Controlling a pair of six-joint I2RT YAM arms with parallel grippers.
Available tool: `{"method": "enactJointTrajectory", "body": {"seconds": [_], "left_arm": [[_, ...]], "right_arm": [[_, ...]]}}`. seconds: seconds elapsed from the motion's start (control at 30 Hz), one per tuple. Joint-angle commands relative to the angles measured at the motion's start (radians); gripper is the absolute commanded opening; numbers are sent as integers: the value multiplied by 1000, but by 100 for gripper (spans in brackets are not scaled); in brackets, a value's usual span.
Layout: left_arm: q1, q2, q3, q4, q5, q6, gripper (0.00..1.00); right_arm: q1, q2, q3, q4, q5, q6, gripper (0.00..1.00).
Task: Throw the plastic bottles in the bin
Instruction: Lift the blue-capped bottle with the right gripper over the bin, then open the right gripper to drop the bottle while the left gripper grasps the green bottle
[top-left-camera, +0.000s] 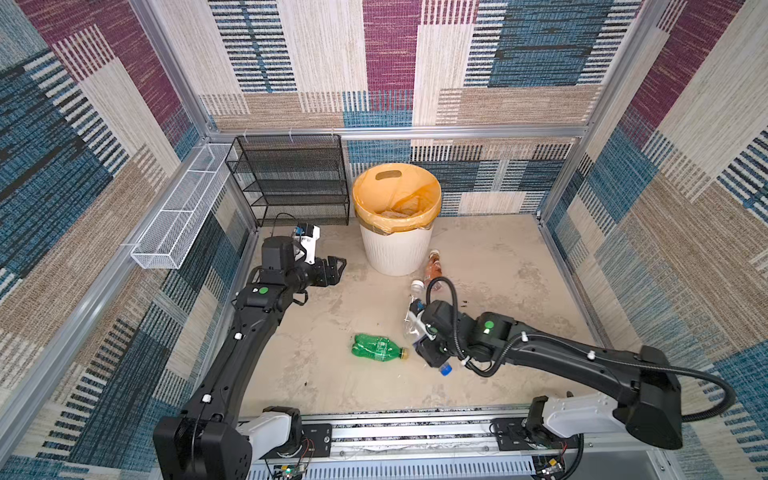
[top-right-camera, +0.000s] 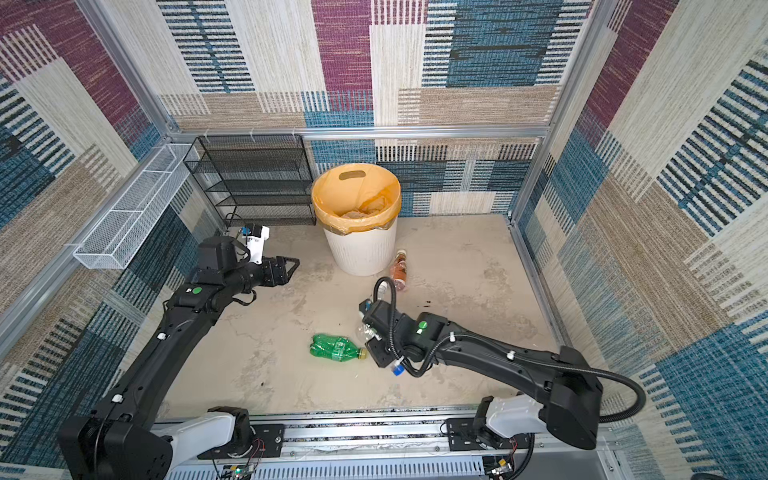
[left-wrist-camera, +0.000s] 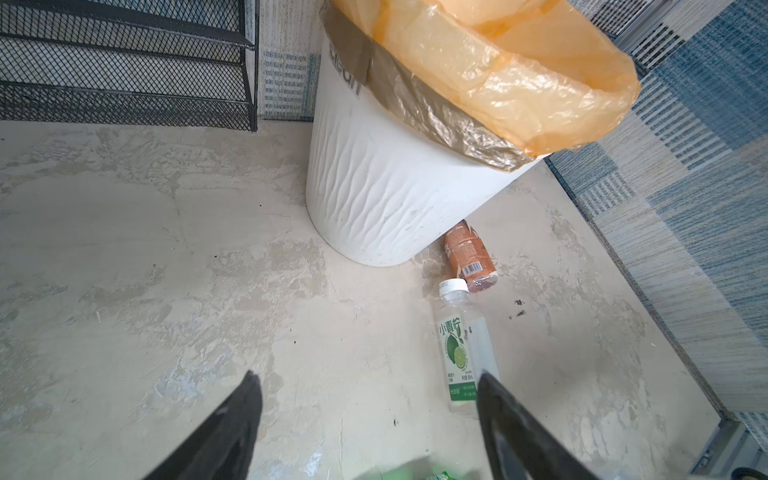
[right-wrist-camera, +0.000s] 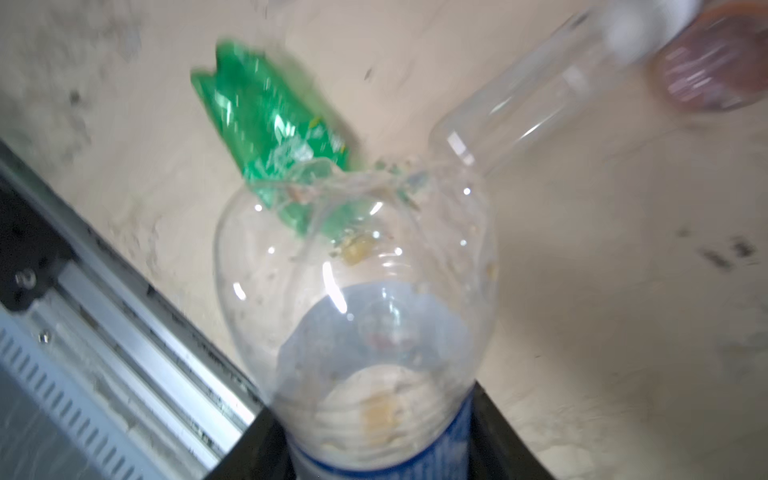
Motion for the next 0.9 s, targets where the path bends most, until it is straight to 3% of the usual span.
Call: {"method": "enactJointTrajectory", "body": {"seconds": [0.0, 0.07, 0.23, 0.33, 0.4, 0.47, 0.53, 0.63, 0.7, 0.8, 0.87], "left_arm": [[-26, -5, 8, 5, -22, 9, 81], [-49, -19, 7, -27, -26, 33, 82], [-105, -92, -17, -133, -32, 118, 84], [-166, -141, -26, -199, -66, 166, 84], [-214, -169, -33, -231, -93, 192, 84], [-254, -182, -40, -256, -113, 211, 85], [-292, -182, -48, -275, -129, 228, 85], [-348, -157, -55, -304, -151, 269, 86], [-385, -134, -47, -338, -171, 307, 89], [-425, -113, -39, -389, -182, 350, 91], [-434, -101, -37, -423, -159, 365, 92]], "right_arm": [[-38, -124, 0, 250, 239, -33, 55], [-52, -200, -7, 377, 334, -88, 56], [-60, -347, -34, 842, 490, -375, 55], [-62, -399, -44, 1146, 470, -556, 55], [-75, -361, 22, 1214, 423, -630, 56], [-113, -255, 152, 1165, 396, -648, 57], [-195, -78, 373, 967, 333, -552, 57], [-337, 291, 853, 527, 92, -363, 61], [-371, 529, 1205, 285, 28, -322, 66], [-378, 650, 1419, 222, -30, -325, 87], [-382, 664, 1472, 215, -15, -333, 93]]}}
